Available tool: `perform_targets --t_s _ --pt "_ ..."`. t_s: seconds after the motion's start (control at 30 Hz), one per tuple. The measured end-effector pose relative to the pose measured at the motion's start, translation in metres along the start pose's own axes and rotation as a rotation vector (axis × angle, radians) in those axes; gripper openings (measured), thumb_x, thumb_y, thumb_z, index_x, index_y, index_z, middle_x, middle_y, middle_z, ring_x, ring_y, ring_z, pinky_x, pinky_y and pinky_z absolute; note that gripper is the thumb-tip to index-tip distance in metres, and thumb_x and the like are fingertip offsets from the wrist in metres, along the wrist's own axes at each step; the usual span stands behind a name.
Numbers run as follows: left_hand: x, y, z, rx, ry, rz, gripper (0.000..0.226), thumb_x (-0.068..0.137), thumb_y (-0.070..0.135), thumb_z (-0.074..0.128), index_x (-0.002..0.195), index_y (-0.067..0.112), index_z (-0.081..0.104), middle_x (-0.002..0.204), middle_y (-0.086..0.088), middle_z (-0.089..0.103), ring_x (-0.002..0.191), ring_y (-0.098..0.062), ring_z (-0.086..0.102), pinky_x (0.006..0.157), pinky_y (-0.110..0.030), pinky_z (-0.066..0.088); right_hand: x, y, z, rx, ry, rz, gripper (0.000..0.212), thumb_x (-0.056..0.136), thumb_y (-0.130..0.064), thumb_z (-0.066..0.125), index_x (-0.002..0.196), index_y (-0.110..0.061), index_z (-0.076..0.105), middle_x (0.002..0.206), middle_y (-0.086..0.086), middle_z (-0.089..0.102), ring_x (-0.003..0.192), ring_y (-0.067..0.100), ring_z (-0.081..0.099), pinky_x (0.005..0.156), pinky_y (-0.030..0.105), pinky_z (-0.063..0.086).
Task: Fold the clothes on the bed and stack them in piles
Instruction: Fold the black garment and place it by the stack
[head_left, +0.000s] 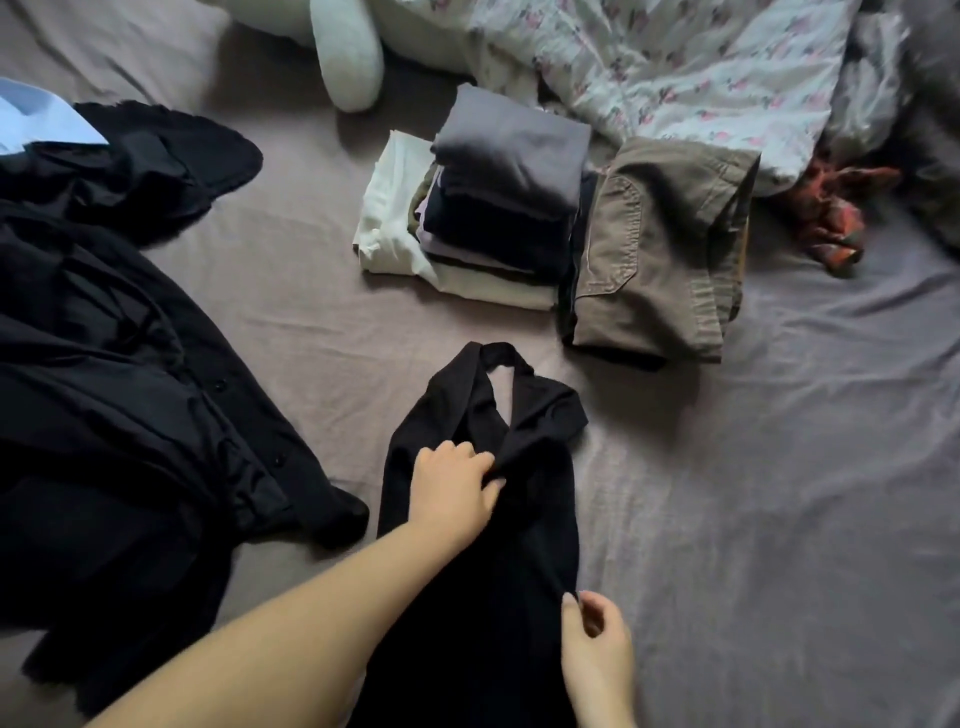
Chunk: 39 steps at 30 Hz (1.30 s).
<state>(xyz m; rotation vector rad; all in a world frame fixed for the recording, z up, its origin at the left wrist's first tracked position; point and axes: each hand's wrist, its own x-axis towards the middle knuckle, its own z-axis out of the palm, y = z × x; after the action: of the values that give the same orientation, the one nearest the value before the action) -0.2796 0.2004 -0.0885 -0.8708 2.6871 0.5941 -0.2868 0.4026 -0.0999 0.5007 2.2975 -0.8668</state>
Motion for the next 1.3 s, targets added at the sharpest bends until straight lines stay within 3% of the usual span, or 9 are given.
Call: perform_targets --t_s 0.23,0.43,0.53,0.67,0.8,0.97,1.07,1.2,1.3 --pt "-0.1 -0.09 0.012 -0.183 0.32 0.011 0.018 0.072 0.033 0.06 0.087 0.027 0.065 0.071 0.017 0.055 0.072 -0.005 0.045 0.062 -0.019 0.023 0.008 -0.073 0.002 -0.011 -0.133 -0.245 0.038 0.094 -0.035 0.056 0.128 -0.018 0.052 0.12 -0.003 0.055 0.106 0.011 0.053 0.089 0.025 0.039" --pt "-0.127 -0.149 0.023 0.132 0.053 -0.099 0.046 0.035 0.022 0.091 0.074 0.023 0.066 0.064 0.009 0.061 0.066 -0.02 0.059 0.056 -0.031 0.042 0.025 -0.115 0.042 -0.099 -0.372 -0.256 0.041 0.093 -0.042 0.057 0.124 -0.015 0.055 0.12 -0.003 0.059 0.113 0.014 0.055 0.098 0.028 0.042" --pt "-0.115 -0.138 0.017 0.131 0.029 -0.09 0.033 0.058 0.044 0.076 0.084 0.024 0.07 0.066 0.008 0.064 0.072 -0.019 0.058 0.06 -0.031 0.04 0.03 -0.123 0.071 0.018 -0.443 -0.092 0.046 0.092 -0.046 0.057 0.125 -0.016 0.051 0.12 0.0 0.057 0.11 0.018 0.056 0.098 0.037 0.048" --pt "-0.077 -0.095 0.0 -0.223 -0.101 -0.27 0.05 0.092 0.057 0.044 0.135 0.031 0.046 0.111 0.004 0.064 0.113 -0.019 0.052 0.094 -0.033 0.037 0.027 -0.133 0.101 0.153 -0.4 -0.004 0.016 0.093 -0.021 0.061 0.105 -0.012 0.058 0.098 0.005 0.062 0.079 0.015 0.06 0.065 0.024 0.049" --pt "-0.037 -0.076 -0.008 -0.649 -0.166 -0.582 0.057 0.09 0.069 0.028 0.127 0.034 0.053 0.124 0.003 0.061 0.119 -0.023 0.052 0.104 -0.041 0.037 0.002 -0.14 0.096 0.235 -0.381 -0.184 0.018 0.085 0.003 0.056 0.086 -0.015 0.06 0.092 0.006 0.066 0.083 0.018 0.062 0.066 0.021 0.046" --pt "-0.017 -0.059 -0.031 -1.237 -0.296 -0.741 0.082 0.082 0.08 0.03 0.127 0.018 0.059 0.124 -0.003 0.061 0.118 -0.022 0.055 0.106 -0.036 0.038 -0.048 -0.131 0.05 0.239 -0.682 -0.42 0.033 0.081 0.019 0.044 0.09 -0.009 0.059 0.09 0.003 0.066 0.068 -0.004 0.059 0.059 0.009 0.043" --pt "-0.029 -0.053 -0.036 -1.59 -0.312 -0.794 0.048 0.08 0.057 0.066 0.101 0.013 0.069 0.098 -0.006 0.071 0.09 -0.018 0.067 0.082 -0.029 0.052 -0.066 -0.111 0.034 0.153 -0.799 -0.425 0.031 0.078 0.017 0.049 0.091 -0.009 0.059 0.09 -0.002 0.066 0.067 -0.007 0.058 0.056 0.008 0.041" --pt "-0.047 -0.052 -0.038 -1.666 -0.148 -0.682 0.014 0.092 0.025 0.06 0.098 0.015 0.068 0.086 -0.002 0.071 0.073 -0.011 0.067 0.059 -0.021 0.051 -0.075 -0.089 0.03 0.193 -0.812 -0.228 0.027 0.064 -0.017 0.069 0.087 -0.01 0.058 0.074 0.004 0.055 0.057 0.006 0.047 0.052 0.018 0.036" --pt "-0.069 -0.055 -0.041 -1.684 -0.126 -0.655 0.018 0.096 0.03 0.053 0.098 0.018 0.067 0.091 0.002 0.072 0.084 -0.011 0.066 0.072 -0.023 0.05 -0.078 -0.087 0.03 0.306 -0.851 -0.095 0.051 0.07 -0.048 0.074 0.097 -0.008 0.059 0.072 0.008 0.053 0.06 0.013 0.047 0.057 0.027 0.031"
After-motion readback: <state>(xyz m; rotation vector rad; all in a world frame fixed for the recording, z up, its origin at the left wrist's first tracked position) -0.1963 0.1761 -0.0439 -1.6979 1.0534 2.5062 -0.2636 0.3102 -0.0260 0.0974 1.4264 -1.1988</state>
